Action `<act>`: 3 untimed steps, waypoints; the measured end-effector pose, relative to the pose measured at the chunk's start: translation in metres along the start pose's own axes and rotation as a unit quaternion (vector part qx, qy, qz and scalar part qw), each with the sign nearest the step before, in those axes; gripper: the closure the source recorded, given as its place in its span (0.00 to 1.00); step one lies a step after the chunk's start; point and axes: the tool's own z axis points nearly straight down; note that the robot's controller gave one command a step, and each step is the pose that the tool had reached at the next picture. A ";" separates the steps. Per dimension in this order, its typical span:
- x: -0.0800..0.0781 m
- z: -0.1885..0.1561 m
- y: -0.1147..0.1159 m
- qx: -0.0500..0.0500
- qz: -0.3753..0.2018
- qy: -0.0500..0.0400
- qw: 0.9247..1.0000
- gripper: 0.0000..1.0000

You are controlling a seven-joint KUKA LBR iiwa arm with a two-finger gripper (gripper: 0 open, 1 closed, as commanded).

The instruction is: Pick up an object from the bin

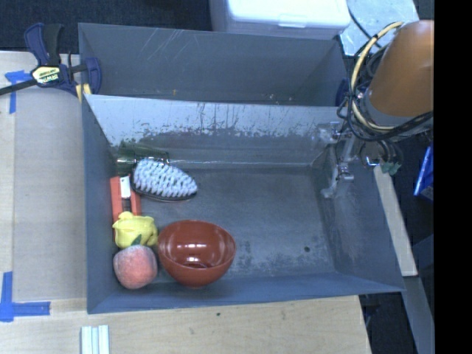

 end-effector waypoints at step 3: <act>-0.001 0.058 0.048 0.000 -0.002 -0.002 1.000 0.00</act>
Offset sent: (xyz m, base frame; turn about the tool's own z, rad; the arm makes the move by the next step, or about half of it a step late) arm 0.0244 0.0044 0.0377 -0.2170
